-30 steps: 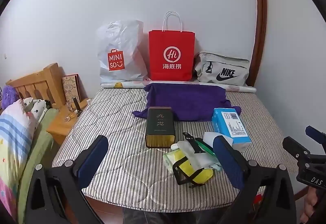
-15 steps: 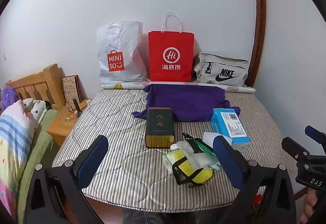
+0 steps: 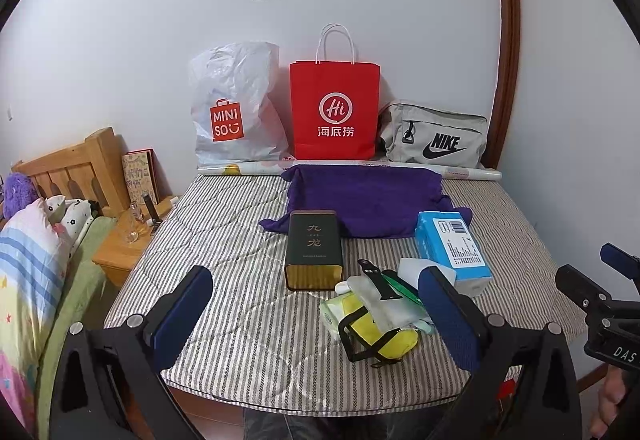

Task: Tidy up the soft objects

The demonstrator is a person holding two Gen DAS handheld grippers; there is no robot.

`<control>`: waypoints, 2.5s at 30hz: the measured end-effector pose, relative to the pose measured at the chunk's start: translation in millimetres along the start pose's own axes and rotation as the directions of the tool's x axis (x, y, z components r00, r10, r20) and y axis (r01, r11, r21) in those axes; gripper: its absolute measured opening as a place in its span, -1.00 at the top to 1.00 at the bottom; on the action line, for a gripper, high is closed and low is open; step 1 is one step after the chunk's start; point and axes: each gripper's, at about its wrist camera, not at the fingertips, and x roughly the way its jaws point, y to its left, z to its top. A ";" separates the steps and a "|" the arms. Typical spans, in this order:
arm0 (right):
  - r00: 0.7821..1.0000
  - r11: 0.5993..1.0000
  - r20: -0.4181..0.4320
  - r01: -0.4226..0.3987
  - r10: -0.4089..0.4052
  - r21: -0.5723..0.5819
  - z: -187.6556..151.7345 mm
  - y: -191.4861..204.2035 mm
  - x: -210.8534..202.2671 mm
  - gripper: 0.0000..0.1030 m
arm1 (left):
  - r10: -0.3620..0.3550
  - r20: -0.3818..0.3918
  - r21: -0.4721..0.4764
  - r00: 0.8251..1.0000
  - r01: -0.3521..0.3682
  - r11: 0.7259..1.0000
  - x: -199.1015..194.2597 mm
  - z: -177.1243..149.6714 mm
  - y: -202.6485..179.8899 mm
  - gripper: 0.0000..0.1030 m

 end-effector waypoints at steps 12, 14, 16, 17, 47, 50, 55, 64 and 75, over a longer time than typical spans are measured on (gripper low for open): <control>1.000 1.000 0.003 0.001 -0.001 -0.001 -0.6 1.4 -0.5 -0.99 | -0.003 -0.001 0.004 1.000 0.003 1.000 -2.3 1.3 -0.2 -1.00; 1.000 1.000 0.002 0.003 -0.003 0.001 -0.5 1.3 -0.3 -0.99 | -0.003 -0.001 0.005 1.000 0.003 1.000 -2.8 1.7 0.2 -1.00; 1.000 1.000 0.002 0.002 -0.002 -0.001 -0.7 1.2 -0.2 -0.99 | -0.003 0.000 0.005 1.000 0.003 1.000 -2.3 1.1 -0.3 -1.00; 1.000 1.000 0.001 0.001 -0.001 0.000 -0.7 1.0 -0.6 -0.99 | -0.003 0.000 0.005 1.000 0.003 1.000 -2.4 1.3 -0.3 -1.00; 1.000 1.000 0.015 -0.011 0.011 -0.003 -1.8 3.5 -6.8 -0.99 | -0.007 0.001 0.006 1.000 0.007 1.000 -2.5 1.1 -4.5 -1.00; 1.000 1.000 0.013 -0.015 0.015 -0.005 -2.2 4.0 -5.4 -0.99 | -0.013 -0.008 0.009 1.000 0.013 1.000 1.1 1.8 -10.1 -1.00; 0.999 0.999 0.000 -0.047 0.047 0.012 -2.4 1.8 4.0 -0.99 | -0.038 -0.046 0.010 0.998 0.039 0.999 13.6 2.6 -10.6 -1.00; 0.995 0.996 -0.053 -0.083 0.085 0.039 -11.9 -2.0 41.7 -0.99 | -0.071 -0.168 -0.007 0.983 0.071 0.997 62.7 -13.1 0.6 -1.00; 0.989 0.997 -0.129 -0.065 0.069 0.036 -28.3 -11.6 96.2 -0.99 | -0.131 -0.259 0.049 0.957 0.148 0.988 118.2 -30.1 -25.9 -0.68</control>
